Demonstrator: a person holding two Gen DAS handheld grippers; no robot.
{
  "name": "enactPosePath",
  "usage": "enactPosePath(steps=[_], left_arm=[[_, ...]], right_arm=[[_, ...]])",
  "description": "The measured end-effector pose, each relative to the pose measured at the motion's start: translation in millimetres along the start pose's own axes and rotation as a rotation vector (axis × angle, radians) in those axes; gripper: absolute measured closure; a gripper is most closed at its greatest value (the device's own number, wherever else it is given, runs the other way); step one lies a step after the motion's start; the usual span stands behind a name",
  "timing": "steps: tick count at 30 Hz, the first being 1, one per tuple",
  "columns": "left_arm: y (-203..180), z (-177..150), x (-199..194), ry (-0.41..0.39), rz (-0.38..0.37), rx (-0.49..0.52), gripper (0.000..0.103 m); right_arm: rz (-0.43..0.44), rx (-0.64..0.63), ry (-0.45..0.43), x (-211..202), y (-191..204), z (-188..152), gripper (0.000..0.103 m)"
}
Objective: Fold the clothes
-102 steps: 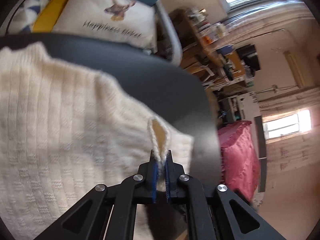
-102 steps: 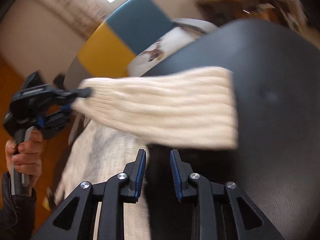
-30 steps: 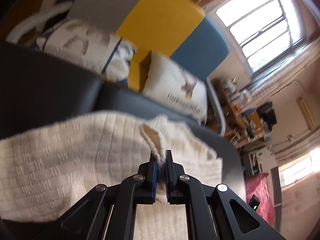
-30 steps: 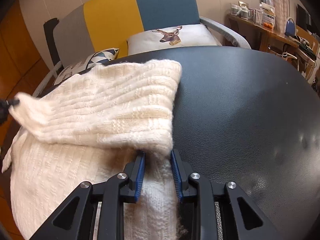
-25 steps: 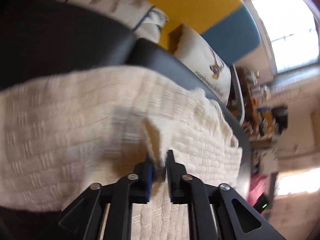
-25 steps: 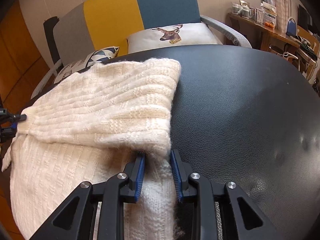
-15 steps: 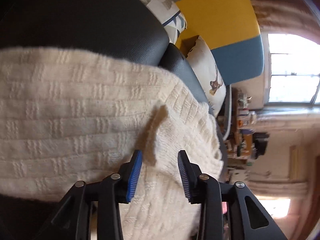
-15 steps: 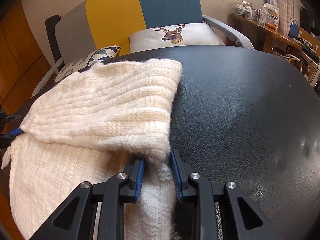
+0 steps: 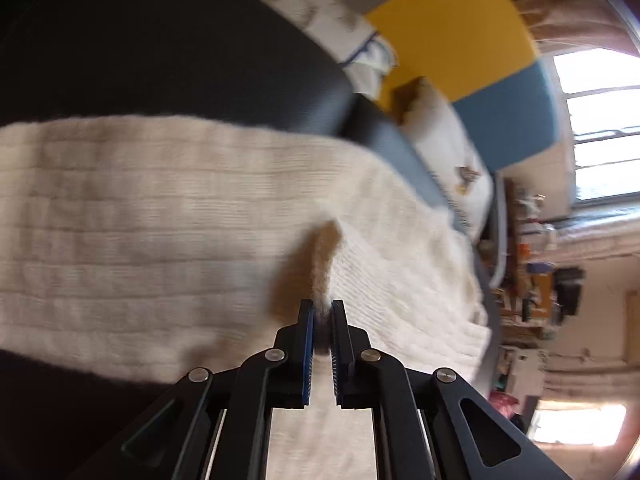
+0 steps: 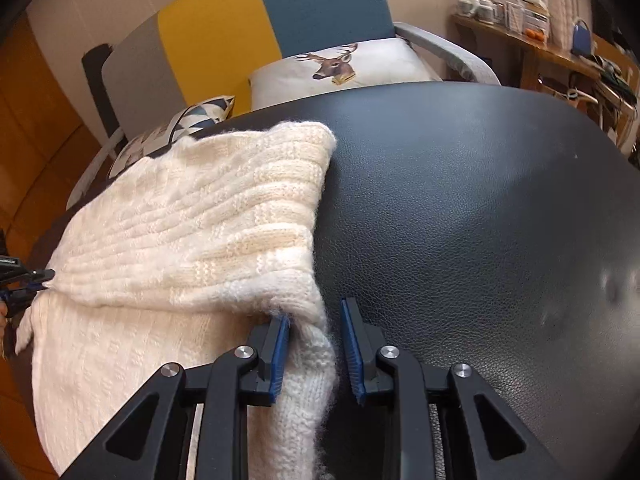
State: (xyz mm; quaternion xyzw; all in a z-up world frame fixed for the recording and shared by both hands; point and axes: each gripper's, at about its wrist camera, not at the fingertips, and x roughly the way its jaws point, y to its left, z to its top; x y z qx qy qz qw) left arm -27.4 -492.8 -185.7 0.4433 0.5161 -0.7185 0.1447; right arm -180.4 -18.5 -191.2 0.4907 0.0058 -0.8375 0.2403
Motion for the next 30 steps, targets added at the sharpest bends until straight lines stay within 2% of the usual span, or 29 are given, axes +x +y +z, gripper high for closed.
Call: enactPosePath(steps=[4,7,10,12,15,18,21,24,25,27,28,30], left_arm=[[20,-4,5,0.027,0.014,-0.078,0.091],[14,-4,-10,-0.018,0.058,-0.074,0.088],[0,-10,-33,-0.108,0.13,0.006,0.088],[-15,-16,-43,-0.161,0.128,0.047,0.084],[-46,-27,-35,-0.159,0.076,0.15,0.076],[-76,-38,-3,-0.114,0.094,0.267,0.076],[-93,-47,31,-0.047,0.117,0.334,0.076],[-100,-55,52,-0.027,0.147,0.372,0.076],[-102,-58,54,-0.037,0.157,0.387,0.076],[-105,-63,54,-0.056,0.167,0.412,0.076],[-106,-65,53,-0.062,0.161,0.417,0.076],[-105,-65,55,-0.058,0.167,0.437,0.076]], right_arm=[[0.041,0.028,0.0,-14,-12,1,0.077],[0.127,0.11,-0.039,-31,-27,3,0.077],[0.425,0.339,-0.048,-35,-48,-2,0.077],[0.563,0.496,-0.033,-27,-57,-7,0.076],[0.655,0.657,0.024,-4,-56,-15,0.075],[0.628,0.702,0.043,12,-47,-14,0.074],[0.576,0.745,0.003,21,-45,-8,0.074],[0.402,0.654,-0.053,19,-38,-1,0.075],[0.334,0.611,-0.072,16,-36,1,0.08],[0.265,0.545,-0.049,17,-32,2,0.086],[0.242,0.513,-0.038,18,-31,2,0.093],[0.215,0.462,-0.029,15,-28,5,0.093]])
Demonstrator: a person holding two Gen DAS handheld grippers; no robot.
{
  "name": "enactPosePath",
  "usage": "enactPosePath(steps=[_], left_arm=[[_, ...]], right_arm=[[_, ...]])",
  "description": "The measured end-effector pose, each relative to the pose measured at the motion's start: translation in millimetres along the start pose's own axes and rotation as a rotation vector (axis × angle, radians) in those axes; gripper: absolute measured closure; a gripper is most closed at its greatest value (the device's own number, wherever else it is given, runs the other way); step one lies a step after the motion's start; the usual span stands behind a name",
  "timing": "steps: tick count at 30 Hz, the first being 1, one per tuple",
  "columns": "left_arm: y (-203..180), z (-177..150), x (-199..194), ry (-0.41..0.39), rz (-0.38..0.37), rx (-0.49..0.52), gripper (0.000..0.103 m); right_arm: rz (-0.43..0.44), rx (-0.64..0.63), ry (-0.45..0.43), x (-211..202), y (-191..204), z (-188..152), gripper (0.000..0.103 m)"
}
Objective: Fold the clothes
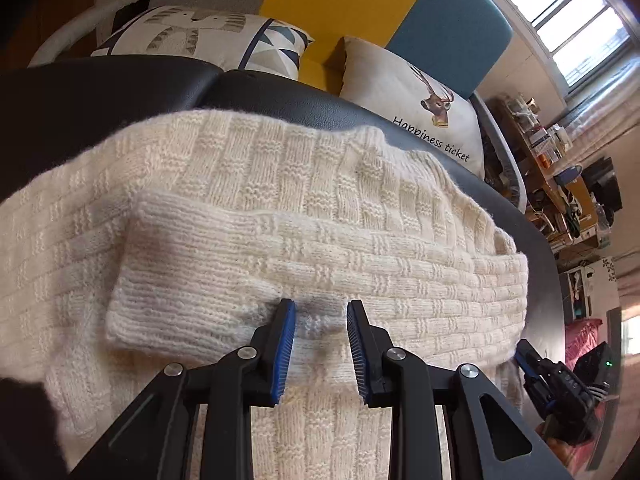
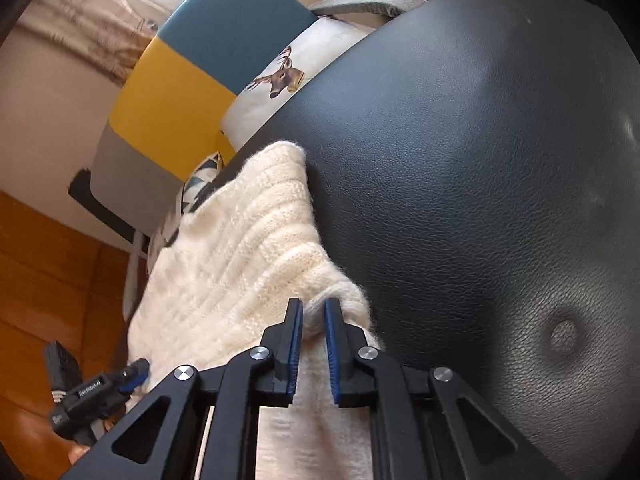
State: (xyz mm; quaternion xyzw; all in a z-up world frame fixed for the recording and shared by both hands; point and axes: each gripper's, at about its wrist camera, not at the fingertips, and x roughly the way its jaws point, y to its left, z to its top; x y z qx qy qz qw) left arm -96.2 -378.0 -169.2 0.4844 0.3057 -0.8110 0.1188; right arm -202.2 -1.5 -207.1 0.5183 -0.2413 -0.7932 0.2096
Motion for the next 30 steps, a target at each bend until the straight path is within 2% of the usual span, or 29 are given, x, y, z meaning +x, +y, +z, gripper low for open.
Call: enactPosePath(steps=[2,4,5,7,10,16,18,23,26,29,30], left_arm=[[0,1,2,0.002,0.004,0.011,0.076],[-4,1,-1,-0.006,-0.008,0.018,0.076],[-8,1,-4,-0.011,-0.035,0.021,0.076],[-17,0,-9,-0.015,-0.082,0.039,0.076],[-35,-2,-6,-0.018,-0.095,0.084,0.076],[-81,-5,15,0.007,-0.128,0.204,0.076],[-96,-8,26,0.022,-0.12,0.254,0.076],[-108,-13,48,0.048,-0.109,0.303,0.076],[-107,-16,52,0.047,-0.113,0.302,0.076],[-108,-16,51,0.047,-0.114,0.305,0.076],[-110,-18,51,0.045,-0.106,0.32,0.076]], right_arm=[[-0.038,-0.064,0.008,-5,7,3,0.091],[-0.023,-0.122,-0.002,-14,16,6,0.089],[-0.014,-0.152,-0.009,-19,20,8,0.083],[0.026,-0.23,-0.037,-21,35,21,0.078],[0.029,-0.291,-0.044,-13,47,47,0.077],[-0.017,-0.172,0.08,31,23,95,0.075],[0.041,-0.112,0.133,43,11,103,0.075],[0.201,0.044,0.207,66,-19,107,0.073],[0.178,-0.095,0.137,52,-5,103,0.089],[0.126,-0.334,0.006,13,31,90,0.092],[0.055,-0.418,-0.029,6,41,83,0.092]])
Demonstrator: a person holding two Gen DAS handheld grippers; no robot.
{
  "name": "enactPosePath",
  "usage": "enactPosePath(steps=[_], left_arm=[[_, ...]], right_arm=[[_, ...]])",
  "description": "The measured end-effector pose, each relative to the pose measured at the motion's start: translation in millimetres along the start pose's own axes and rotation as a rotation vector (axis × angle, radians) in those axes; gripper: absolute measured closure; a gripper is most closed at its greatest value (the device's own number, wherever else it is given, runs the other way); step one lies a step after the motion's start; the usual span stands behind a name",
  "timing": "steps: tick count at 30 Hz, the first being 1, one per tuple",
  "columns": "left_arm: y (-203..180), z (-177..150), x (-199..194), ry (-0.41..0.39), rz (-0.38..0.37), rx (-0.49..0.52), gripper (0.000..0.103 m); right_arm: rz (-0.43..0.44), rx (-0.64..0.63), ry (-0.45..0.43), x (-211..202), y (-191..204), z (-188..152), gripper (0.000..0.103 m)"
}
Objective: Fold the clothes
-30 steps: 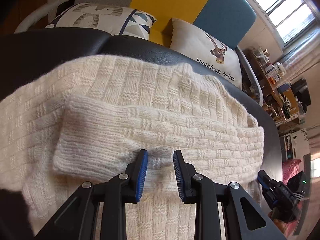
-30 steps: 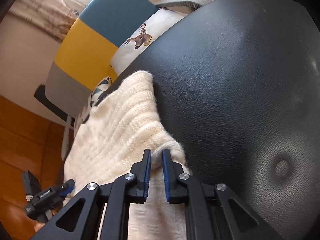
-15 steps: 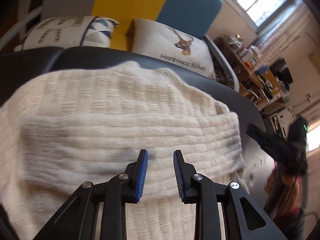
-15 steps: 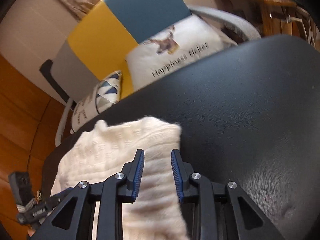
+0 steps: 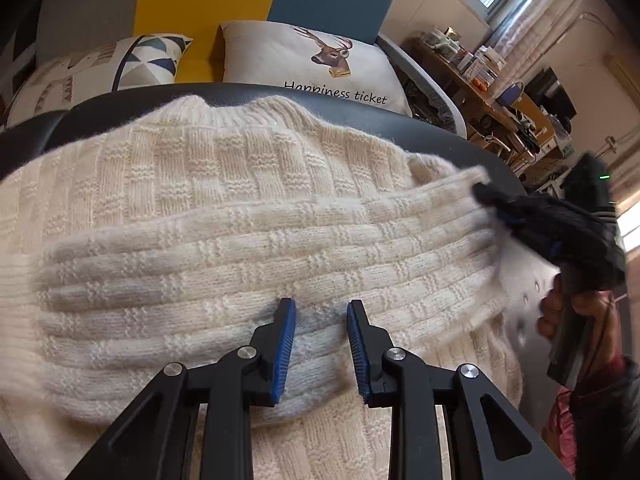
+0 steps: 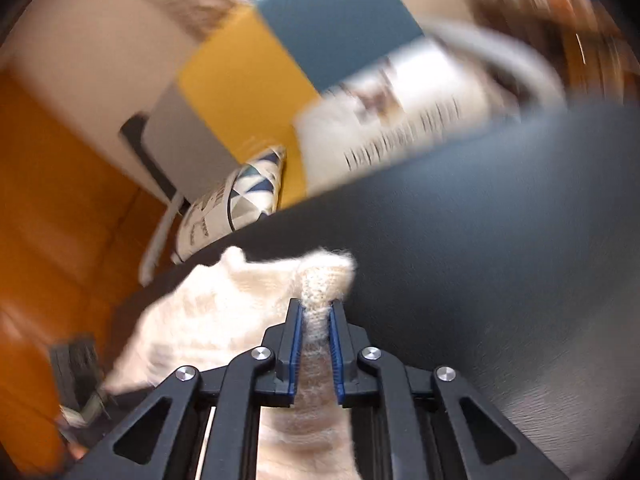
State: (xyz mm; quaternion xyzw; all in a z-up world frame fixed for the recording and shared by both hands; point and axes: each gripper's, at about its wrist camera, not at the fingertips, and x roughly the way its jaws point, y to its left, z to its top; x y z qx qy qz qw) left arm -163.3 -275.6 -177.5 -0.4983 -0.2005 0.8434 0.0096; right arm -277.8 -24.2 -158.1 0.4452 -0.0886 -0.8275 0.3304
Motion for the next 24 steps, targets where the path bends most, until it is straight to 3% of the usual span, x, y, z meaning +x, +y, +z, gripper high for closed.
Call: enactPosePath(steps=[2,6,11,13,14,17,19,21,24], left_arm=[[-6,-1,3,0.002,0.025,0.031,0.075],[-19,-1,8,0.009,0.083,0.09,0.074],[-19,3,10,0.025,0.094,0.064,0.073],[-16,5,4,0.02,0.058,0.022,0.073],[-15,5,-2,0.006,0.027,0.004,0.073],[-9,7,-19,-0.039,0.007,-0.017,0.073],[-5,6,-28,-0.06,0.005,-0.023,0.073],[1,3,-31,-0.061,0.007,-0.032,0.073],[9,-4,-28,-0.061,0.053,-0.029,0.073]], right_arm=[[-0.146,-0.143,0.005,1,20,-4,0.092],[-0.284,-0.217,0.115,40,14,-12,0.093],[-0.249,-0.088,0.136,46,-8,-6,0.088],[-0.196,-0.034,0.114,34,-15,-2,0.078],[-0.18,-0.016,0.099,26,-16,-1,0.078],[-0.129,-0.06,0.002,-8,-1,3,0.078],[-0.095,-0.12,0.03,-6,16,8,0.078],[-0.124,-0.183,0.116,8,30,5,0.078],[-0.25,-0.275,0.201,40,44,-4,0.078]])
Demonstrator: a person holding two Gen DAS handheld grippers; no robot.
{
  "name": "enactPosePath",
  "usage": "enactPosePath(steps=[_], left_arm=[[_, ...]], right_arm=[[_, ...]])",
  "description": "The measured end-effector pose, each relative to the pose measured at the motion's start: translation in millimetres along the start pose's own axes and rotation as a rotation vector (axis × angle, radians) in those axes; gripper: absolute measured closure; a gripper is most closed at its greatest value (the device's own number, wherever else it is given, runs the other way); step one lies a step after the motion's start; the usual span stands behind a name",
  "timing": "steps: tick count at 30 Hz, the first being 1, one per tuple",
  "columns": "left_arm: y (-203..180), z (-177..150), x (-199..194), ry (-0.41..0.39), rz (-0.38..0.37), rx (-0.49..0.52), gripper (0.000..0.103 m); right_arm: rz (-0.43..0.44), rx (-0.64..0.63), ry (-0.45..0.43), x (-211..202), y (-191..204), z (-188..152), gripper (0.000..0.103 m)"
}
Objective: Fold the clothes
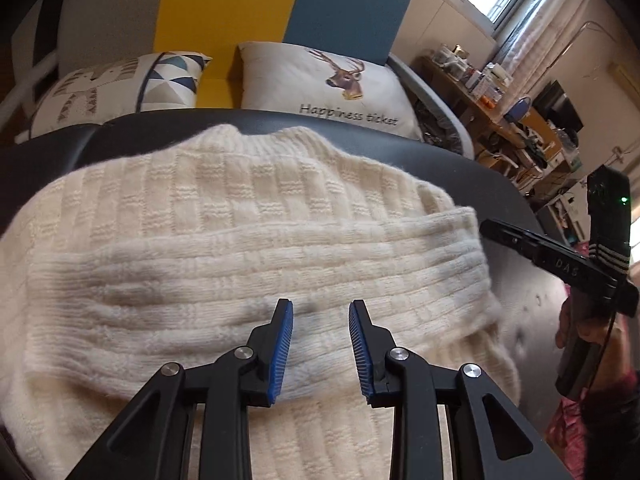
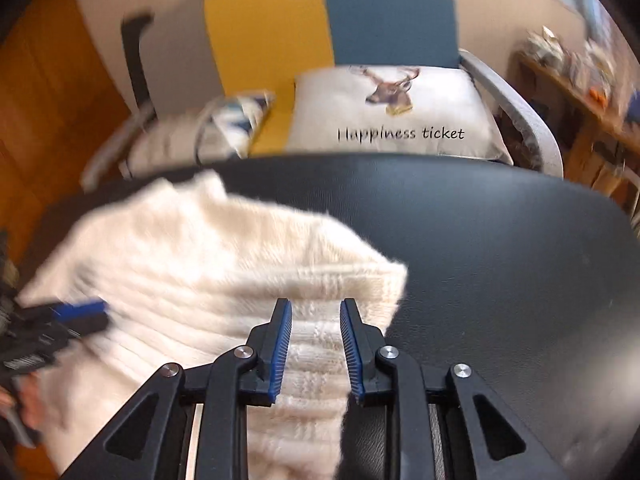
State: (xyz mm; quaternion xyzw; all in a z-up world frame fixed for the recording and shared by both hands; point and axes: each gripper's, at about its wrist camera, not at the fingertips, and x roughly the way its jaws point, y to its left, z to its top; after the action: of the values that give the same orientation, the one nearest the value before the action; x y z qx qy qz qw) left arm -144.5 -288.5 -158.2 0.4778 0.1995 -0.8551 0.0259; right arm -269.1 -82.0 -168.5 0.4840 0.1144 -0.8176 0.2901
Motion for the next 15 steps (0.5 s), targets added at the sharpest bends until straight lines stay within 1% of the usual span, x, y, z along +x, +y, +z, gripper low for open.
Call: enactPosePath(steps=[1,2,3,4,6,8,9,11,13,15], left_arm=[[2,-3,2,0.005,0.015,0.003,0.073],[6,-4,7,0.021,0.027,-0.007,0.073],[9,-6,13,0.046,0.032,-0.02,0.073],[11,-8,17,0.052,0.025,-0.026,0.073],[12,-8,15,0.041,0.015,-0.029,0.073],[16,-7,8,0.033,-0.01,-0.064,0.073],[18,-7,3,0.023,-0.026,-0.082,0.073],[23,-7,-12,-0.011,-0.042,-0.102,0.073],[33,-10,-26,-0.044,-0.031,-0.12,0.073],[43,-12,-40,-0.076,-0.02,-0.139,0.073]], right_arm=[[-0.064,-0.018,0.034,14,3,0,0.079],[-0.11,-0.023,0.053,26,3,0,0.079],[-0.104,-0.007,0.024,28,0,1,0.079],[-0.088,0.02,0.017,29,-3,3,0.079],[-0.049,0.055,0.006,23,-8,3,0.079],[-0.003,0.075,-0.005,13,-11,2,0.079],[0.03,0.078,-0.024,3,-12,-1,0.079],[0.113,0.071,-0.049,-13,-8,-9,0.079],[0.17,0.043,-0.057,-26,1,-18,0.079],[0.175,0.002,-0.044,-32,14,-29,0.079]])
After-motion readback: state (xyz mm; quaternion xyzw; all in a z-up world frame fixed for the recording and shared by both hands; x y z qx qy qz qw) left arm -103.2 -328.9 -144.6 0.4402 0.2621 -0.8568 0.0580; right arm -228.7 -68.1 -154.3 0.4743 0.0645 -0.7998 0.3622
